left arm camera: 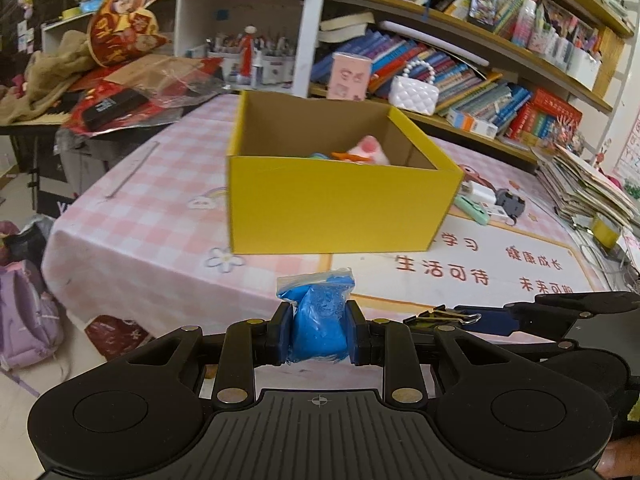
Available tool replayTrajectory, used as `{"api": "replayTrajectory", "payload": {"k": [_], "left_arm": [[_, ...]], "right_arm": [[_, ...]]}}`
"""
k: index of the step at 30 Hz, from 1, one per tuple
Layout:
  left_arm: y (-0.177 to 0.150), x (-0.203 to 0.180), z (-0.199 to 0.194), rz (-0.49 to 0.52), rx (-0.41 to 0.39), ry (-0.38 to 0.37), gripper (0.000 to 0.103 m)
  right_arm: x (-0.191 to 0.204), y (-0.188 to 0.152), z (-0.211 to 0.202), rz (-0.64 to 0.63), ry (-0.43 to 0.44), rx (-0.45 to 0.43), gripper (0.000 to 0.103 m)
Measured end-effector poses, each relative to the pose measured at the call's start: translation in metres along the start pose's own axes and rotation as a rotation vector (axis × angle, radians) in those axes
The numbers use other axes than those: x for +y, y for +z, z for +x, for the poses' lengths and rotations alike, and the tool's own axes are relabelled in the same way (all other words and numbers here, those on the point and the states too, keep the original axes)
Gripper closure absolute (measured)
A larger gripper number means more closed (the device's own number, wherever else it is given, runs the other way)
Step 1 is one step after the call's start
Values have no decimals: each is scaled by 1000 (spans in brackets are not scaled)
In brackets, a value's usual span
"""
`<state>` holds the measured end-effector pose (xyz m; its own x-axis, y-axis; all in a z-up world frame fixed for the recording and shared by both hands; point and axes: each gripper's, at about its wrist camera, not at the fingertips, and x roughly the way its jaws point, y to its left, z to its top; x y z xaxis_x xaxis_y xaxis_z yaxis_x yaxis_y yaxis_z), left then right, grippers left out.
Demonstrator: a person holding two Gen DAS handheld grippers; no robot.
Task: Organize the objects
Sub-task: 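Carry the blue bag with the left tool while the right tool carries the clip over the box, then open the left tool dropping the bag while the right tool releases the clip into the box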
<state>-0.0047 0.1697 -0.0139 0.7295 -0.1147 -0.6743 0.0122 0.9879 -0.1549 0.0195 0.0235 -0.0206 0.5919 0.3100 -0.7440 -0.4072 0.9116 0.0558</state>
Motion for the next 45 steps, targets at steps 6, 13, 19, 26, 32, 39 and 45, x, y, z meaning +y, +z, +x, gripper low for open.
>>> {"api": "replayTrajectory", "payload": {"k": [6, 13, 19, 26, 32, 39, 45], "left_arm": [[-3, 15, -7, -28, -8, 6, 78], [11, 15, -9, -20, -73, 4, 78], [45, 8, -3, 20, -152, 8, 78], [84, 4, 33, 35, -163, 36, 78], [106, 2, 75, 31, -123, 63, 78], [124, 4, 117, 30, -63, 111, 77], [130, 7, 147, 36, 0, 140, 77]], "right_arm": [[18, 2, 0, -32, 9, 9, 65], [15, 17, -4, -37, -23, -66, 65], [2, 52, -4, -30, -62, -192, 65], [-19, 109, 17, -49, -74, -274, 65], [-38, 142, 57, -80, -59, -231, 65], [-54, 166, 110, -122, -34, -146, 65], [-62, 178, 149, -161, -14, -69, 65]]}}
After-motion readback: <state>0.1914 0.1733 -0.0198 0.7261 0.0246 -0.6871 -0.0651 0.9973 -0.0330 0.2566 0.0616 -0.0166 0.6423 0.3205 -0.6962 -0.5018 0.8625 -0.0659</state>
